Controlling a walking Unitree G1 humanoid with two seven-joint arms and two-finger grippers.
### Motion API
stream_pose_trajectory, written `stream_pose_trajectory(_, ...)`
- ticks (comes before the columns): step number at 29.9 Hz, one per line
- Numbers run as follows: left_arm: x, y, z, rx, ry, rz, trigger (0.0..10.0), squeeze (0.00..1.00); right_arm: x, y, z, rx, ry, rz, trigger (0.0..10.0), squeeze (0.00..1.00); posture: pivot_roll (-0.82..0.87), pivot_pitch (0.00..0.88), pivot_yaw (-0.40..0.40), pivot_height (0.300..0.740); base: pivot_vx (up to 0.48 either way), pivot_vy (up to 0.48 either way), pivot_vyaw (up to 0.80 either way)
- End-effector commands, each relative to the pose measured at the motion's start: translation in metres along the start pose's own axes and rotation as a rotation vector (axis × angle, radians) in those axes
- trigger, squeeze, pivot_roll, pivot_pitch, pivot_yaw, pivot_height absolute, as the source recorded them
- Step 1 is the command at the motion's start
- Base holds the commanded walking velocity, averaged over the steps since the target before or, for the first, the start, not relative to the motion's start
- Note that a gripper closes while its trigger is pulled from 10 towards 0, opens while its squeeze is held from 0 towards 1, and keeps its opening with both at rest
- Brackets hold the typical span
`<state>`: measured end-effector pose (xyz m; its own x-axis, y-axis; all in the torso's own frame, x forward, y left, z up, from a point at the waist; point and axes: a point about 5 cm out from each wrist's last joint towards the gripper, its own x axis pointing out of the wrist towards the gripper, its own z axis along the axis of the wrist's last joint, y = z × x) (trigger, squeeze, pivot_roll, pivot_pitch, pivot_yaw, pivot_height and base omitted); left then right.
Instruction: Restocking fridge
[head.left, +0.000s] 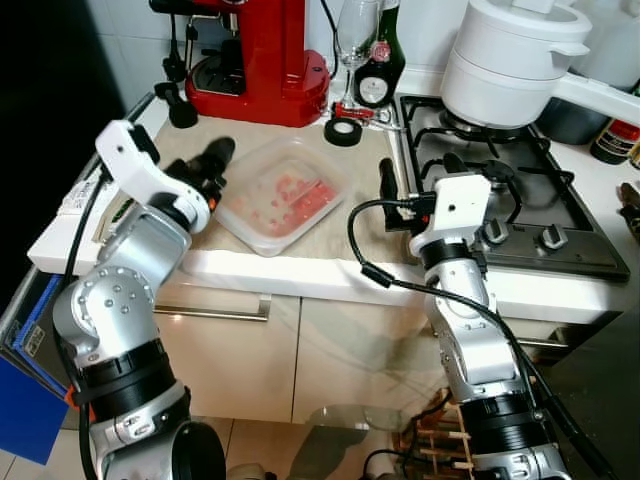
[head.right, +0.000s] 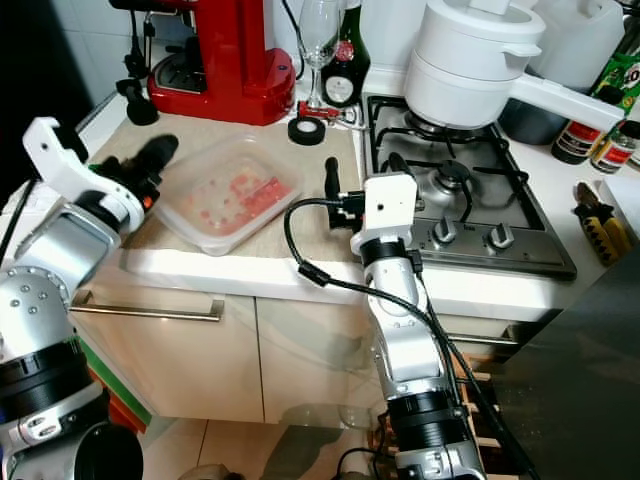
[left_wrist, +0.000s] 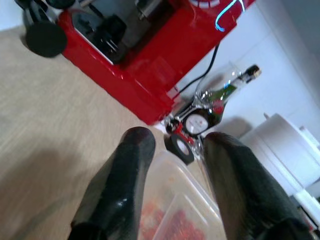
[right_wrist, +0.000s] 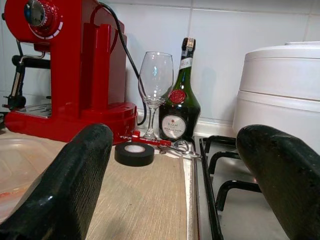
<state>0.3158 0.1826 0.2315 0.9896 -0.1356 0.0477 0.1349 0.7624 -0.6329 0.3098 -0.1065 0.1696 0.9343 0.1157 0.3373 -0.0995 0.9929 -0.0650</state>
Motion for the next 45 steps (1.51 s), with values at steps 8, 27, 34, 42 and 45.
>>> stream_pose_trajectory(8, 0.002, -0.01, 0.021, 0.316, -0.081, -0.026, 0.0, 0.0, 0.0, -0.004, -0.001, -0.015, 0.004, -0.008, 10.0, 0.02, 0.07, 0.0, -0.034, 0.74, 0.0, 0.0, 0.0)
stream_pose_trajectory(27, 0.012, 0.025, 0.038, 0.781, 0.074, 0.155, 10.0, 1.0, 0.008, 0.001, 0.021, 0.011, -0.069, -0.001, 10.0, 0.02, 0.08, 0.0, -0.032, 0.74, 0.0, 0.0, 0.0)
stream_pose_trajectory(34, 0.014, 0.031, 0.038, 0.757, 0.094, 0.161, 10.0, 1.0, 0.007, 0.002, 0.02, 0.016, -0.066, -0.003, 10.0, 0.02, 0.08, 0.0, -0.031, 0.74, 0.0, 0.0, 0.0)
stream_pose_trajectory(42, 0.01, 0.036, 0.048, 0.862, 0.151, 0.183, 10.0, 0.19, 0.007, 0.003, 0.017, 0.017, -0.052, 0.002, 10.0, 0.02, 0.09, 0.0, -0.03, 0.74, 0.0, 0.0, 0.0)
stream_pose_trajectory(45, 0.011, 0.038, 0.051, 0.866, 0.167, 0.182, 10.0, 0.0, 0.006, 0.004, 0.017, 0.019, -0.048, 0.006, 10.0, 0.02, 0.09, 0.0, -0.028, 0.74, 0.0, 0.0, 0.0)
